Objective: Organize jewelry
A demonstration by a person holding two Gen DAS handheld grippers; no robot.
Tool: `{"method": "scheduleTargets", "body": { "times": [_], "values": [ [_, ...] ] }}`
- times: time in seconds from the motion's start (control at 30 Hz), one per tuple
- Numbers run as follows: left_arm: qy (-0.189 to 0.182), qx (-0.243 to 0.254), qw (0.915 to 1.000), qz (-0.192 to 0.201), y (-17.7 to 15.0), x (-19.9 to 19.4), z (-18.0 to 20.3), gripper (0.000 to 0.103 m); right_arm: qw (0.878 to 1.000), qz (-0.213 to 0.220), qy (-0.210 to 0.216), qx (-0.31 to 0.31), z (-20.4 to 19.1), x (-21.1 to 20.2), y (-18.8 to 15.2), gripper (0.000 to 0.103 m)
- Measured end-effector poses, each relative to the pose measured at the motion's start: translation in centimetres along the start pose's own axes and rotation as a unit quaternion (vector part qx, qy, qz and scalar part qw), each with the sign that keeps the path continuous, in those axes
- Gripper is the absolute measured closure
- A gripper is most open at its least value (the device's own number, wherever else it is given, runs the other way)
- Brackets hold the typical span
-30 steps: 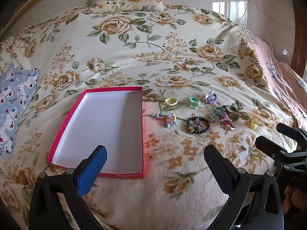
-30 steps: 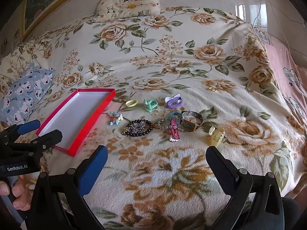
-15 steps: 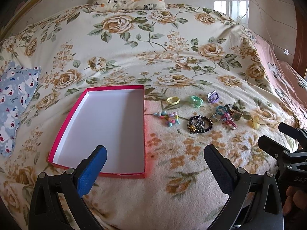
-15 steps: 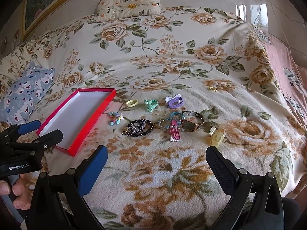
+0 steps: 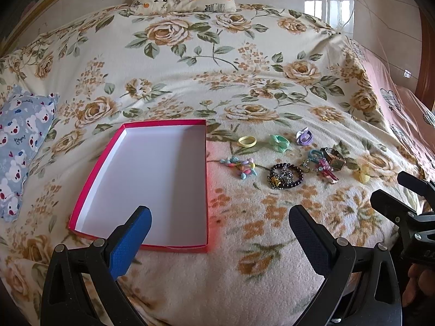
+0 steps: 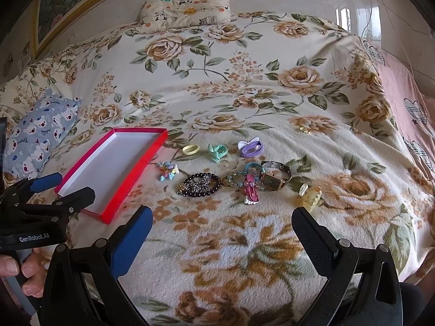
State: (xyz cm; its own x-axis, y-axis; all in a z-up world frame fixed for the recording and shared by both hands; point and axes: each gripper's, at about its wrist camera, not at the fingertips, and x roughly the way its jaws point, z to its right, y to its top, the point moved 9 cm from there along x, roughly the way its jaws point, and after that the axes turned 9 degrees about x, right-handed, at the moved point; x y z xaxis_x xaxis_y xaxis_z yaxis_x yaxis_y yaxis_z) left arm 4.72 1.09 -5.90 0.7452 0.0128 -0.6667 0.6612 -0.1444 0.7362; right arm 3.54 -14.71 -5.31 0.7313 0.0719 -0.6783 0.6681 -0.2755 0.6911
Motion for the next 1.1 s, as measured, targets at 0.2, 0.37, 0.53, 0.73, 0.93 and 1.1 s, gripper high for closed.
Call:
{"method": "scheduleTargets", "body": {
  "times": [0.2, 0.37, 0.53, 0.73, 0.93, 1.1],
  "values": [
    [0.001, 0.002, 1.0, -0.001, 0.1, 0.3, 0.3, 0.001, 1.0, 0.001, 0.002, 0.004, 0.0, -0.1, 0.1, 0.0],
    [0.002, 0.002, 1.0, -0.001, 0.1, 0.3, 0.4, 0.001, 1.0, 0.001, 0.006, 0.006, 0.1, -0.1, 0.4, 0.0],
    [-0.002, 0.005, 1.0, -0.005, 0.3, 0.8, 0.8, 0.001, 1.0, -0.002, 0.007, 0.01, 0.2, 0.1, 0.4, 0.0],
    [-0.015, -0.001, 0.9998, -0.015, 0.9, 1.9, 0.6, 0.001, 1.0, -0.01, 0.011, 0.016, 0.6, 0.9, 0.7, 0.0],
    [-0.03, -0.009, 0.9992, -0.026, 1.9, 3.5, 0.1, 0.001, 1.0, -0.015, 0.012, 0.025, 1.5, 2.0, 1.3, 0.002],
    [-0.04, -0.011, 0.9987, -0.031, 3.1, 5.1, -0.2, 0.002, 0.999, -0.026, 0.014, 0.041, 2.5, 3.2, 2.0, 0.003]
  ]
}}
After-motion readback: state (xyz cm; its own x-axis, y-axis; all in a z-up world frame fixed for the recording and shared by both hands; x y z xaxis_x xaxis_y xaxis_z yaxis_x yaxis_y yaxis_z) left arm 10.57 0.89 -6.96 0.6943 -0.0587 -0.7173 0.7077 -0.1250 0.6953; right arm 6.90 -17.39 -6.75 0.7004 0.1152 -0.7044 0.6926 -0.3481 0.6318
